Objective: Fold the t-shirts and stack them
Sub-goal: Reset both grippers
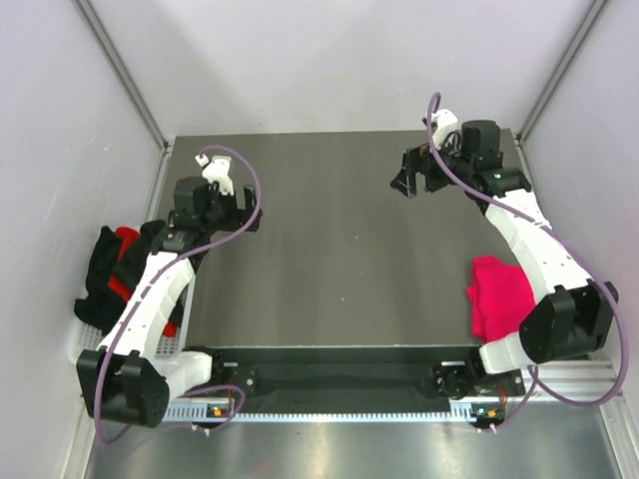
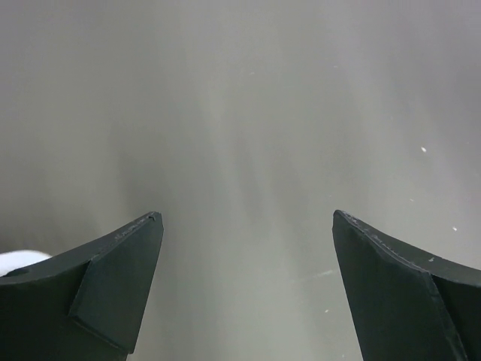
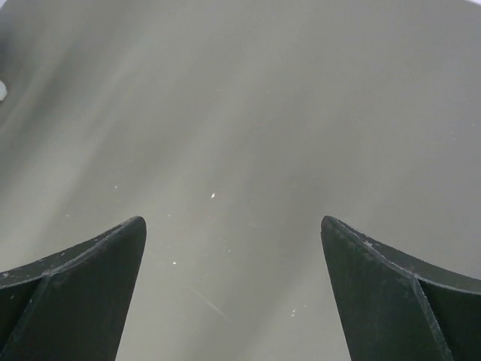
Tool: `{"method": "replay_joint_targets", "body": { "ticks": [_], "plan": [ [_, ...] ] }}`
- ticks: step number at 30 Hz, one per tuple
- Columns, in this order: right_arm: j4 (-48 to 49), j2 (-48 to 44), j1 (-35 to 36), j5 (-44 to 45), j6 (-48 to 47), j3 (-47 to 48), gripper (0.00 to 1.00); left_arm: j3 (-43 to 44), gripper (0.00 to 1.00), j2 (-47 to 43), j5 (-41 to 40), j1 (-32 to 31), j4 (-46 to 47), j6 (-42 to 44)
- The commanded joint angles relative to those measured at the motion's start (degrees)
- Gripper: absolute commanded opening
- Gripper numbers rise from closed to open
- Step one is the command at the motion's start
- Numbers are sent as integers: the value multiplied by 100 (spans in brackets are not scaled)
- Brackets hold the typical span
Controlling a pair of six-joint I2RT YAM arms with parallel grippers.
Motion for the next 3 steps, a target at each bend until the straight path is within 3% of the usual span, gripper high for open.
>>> {"method": "replay_joint_targets", "body": {
  "ticks": [1,3],
  "plan": [
    [226,56,54,-364,20,10,100,206,99,-202,577,50,317,236],
    [305,-23,80,-364,28,-103,100,285,99,-246,614,67,290,149]
  ]
}}
